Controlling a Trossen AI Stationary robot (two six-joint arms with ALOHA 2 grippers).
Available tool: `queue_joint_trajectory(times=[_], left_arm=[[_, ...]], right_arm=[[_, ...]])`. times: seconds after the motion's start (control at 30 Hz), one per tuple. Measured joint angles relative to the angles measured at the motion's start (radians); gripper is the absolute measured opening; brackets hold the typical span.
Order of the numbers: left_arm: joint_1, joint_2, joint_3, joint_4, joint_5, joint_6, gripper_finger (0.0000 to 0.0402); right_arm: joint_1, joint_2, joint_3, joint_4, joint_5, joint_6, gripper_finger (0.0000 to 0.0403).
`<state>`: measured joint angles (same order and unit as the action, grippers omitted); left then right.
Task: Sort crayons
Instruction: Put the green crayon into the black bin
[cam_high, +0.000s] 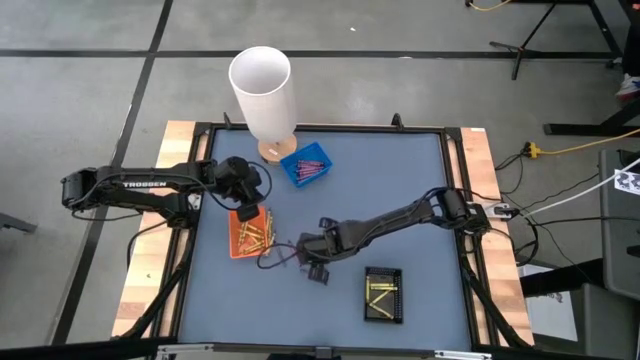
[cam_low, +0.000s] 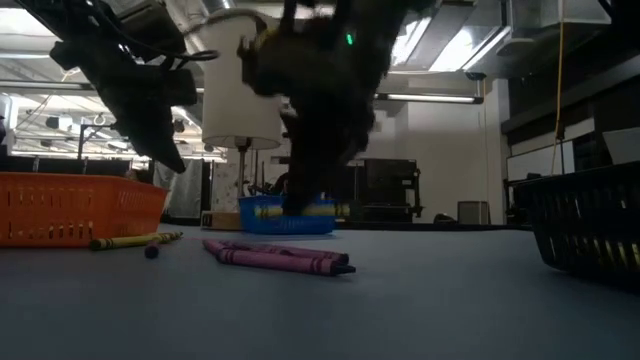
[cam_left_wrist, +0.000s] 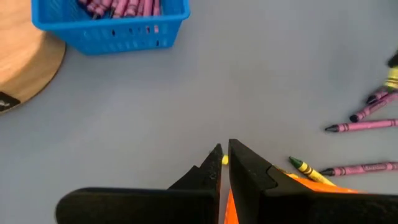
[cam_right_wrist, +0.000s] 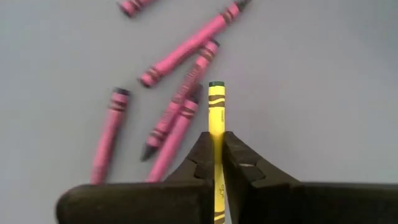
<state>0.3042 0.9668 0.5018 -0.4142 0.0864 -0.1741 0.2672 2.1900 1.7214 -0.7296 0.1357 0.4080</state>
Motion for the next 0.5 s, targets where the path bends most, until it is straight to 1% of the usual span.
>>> queue_joint_trajectory(times=[0.13, 0.23, 0.33, 0.5], left_arm=[[-0.002, 0.000, 0.000, 0.054, 0.001, 0.000, 0.0014], [-0.020, 0.000, 0.000, 0.115, 0.005, 0.000, 0.0014], [-0.057, 0.000, 0.000, 0.181, 0.011, 0.005, 0.0014], [-0.142, 0.004, 0.000, 0.296, 0.010, 0.070, 0.0014]], right_arm=[[0.001, -0.001, 0.093, -0.114, -0.055, -0.002, 0.0014], [0.001, -0.003, 0.155, -0.179, -0.125, -0.001, 0.0014], [0.007, -0.003, 0.216, -0.261, -0.200, -0.001, 0.0010], [0.039, -0.005, 0.305, -0.383, -0.263, -0.001, 0.0012]])
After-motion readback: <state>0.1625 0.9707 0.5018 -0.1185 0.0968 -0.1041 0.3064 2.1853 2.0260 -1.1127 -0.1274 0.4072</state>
